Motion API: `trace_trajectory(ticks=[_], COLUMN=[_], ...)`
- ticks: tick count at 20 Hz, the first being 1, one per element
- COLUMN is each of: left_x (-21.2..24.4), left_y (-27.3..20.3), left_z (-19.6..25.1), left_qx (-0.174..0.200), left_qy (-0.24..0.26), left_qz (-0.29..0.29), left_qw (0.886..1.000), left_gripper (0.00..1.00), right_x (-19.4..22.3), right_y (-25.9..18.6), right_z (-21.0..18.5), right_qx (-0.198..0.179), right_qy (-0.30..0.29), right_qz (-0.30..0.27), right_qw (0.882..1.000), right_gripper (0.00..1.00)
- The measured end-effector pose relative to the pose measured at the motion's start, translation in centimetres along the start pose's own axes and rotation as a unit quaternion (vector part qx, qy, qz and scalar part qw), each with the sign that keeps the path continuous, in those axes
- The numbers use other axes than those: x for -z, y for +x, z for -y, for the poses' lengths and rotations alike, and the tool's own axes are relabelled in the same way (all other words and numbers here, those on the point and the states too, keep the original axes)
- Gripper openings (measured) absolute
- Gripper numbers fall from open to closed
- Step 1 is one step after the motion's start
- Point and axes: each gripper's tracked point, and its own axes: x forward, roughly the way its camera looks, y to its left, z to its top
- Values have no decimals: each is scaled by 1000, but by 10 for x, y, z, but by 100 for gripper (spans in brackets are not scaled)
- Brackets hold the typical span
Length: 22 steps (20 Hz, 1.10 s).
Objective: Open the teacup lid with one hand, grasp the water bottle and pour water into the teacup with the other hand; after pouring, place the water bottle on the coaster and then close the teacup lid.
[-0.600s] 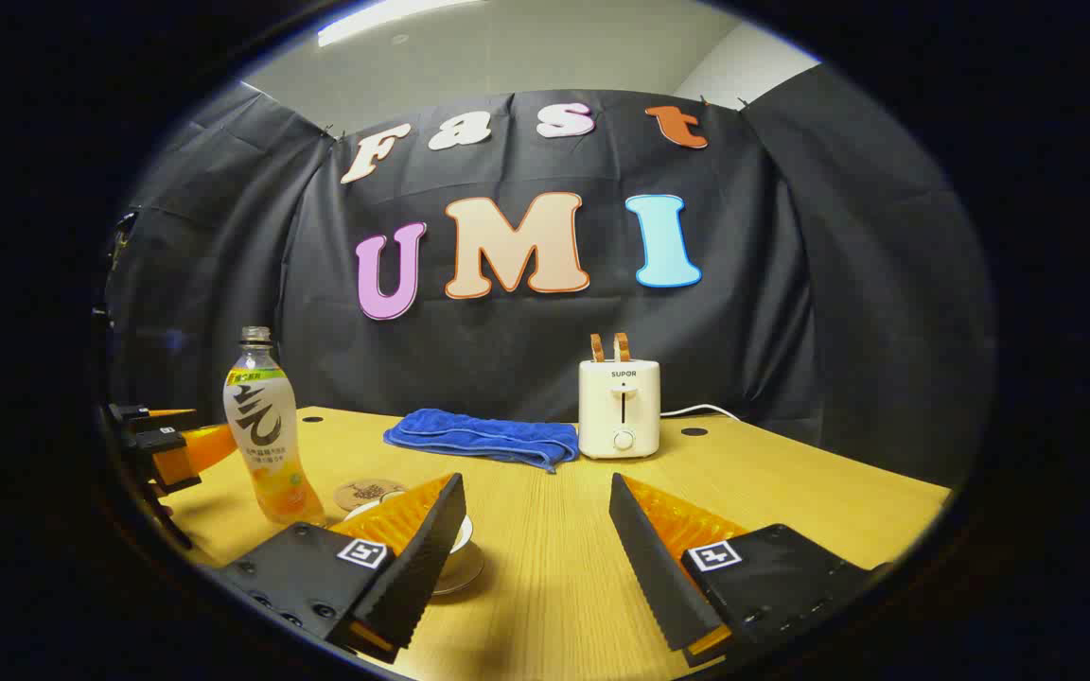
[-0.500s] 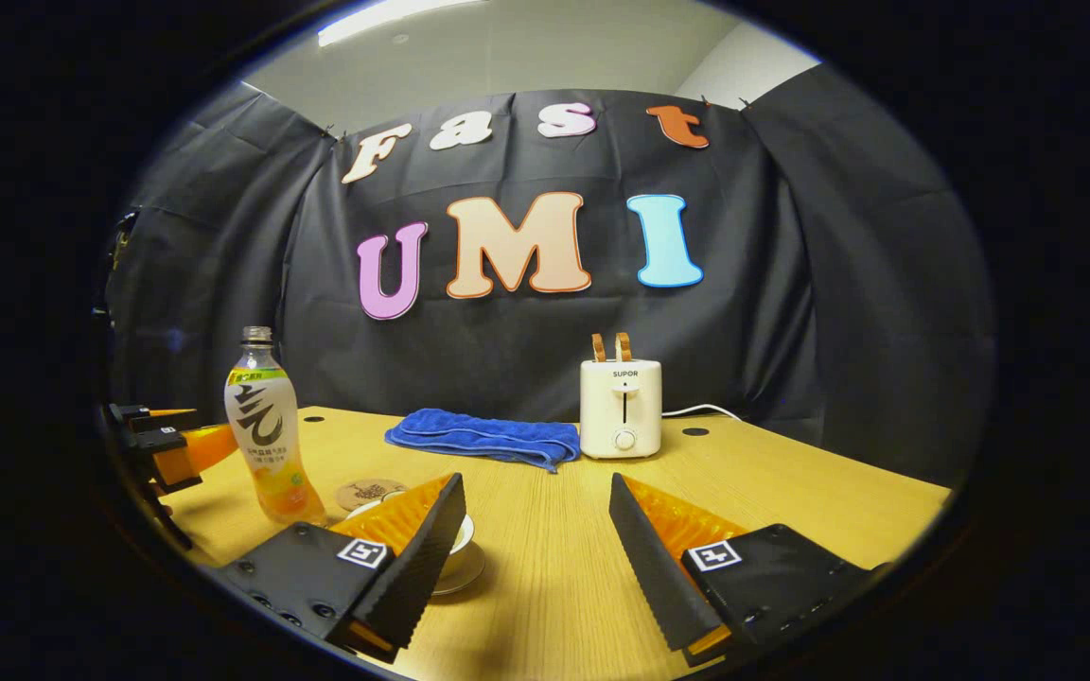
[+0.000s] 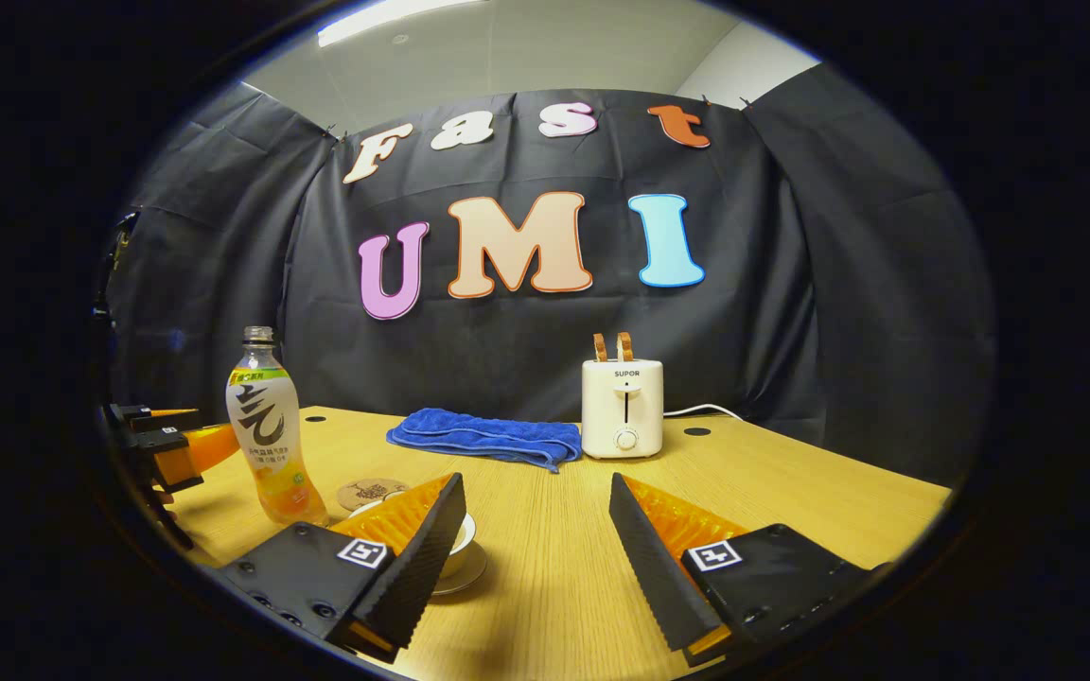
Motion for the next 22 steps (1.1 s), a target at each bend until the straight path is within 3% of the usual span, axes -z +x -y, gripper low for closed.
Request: trace_trajectory(ticks=[11,12,13,15,20,22], left_x=[1,1,1,1,1,1], left_y=[1,1,1,1,1,1], left_z=[1,1,1,0,0,1], left_qx=[2,2,2,2,2,2], left_qy=[0,-1,-1,-1,-1,-1], left_qz=[1,0,0,0,0,0], left_qw=[1000,1000,1000,1000,1000,1000], left_gripper=[94,94,94,94,94,94], right_x=[1,1,0,1,-2,-9], right_y=[1,1,1,2,2,2], right_z=[-4,-2,-1,-1,-15,-24], right_qx=[-9,-8,-6,-5,-33,-46], right_qy=[0,0,0,0,1,-4], right_qz=[-1,-1,0,-1,3,11], right_qw=[1000,1000,1000,1000,999,999], right_gripper=[98,94,98,94,98,94])
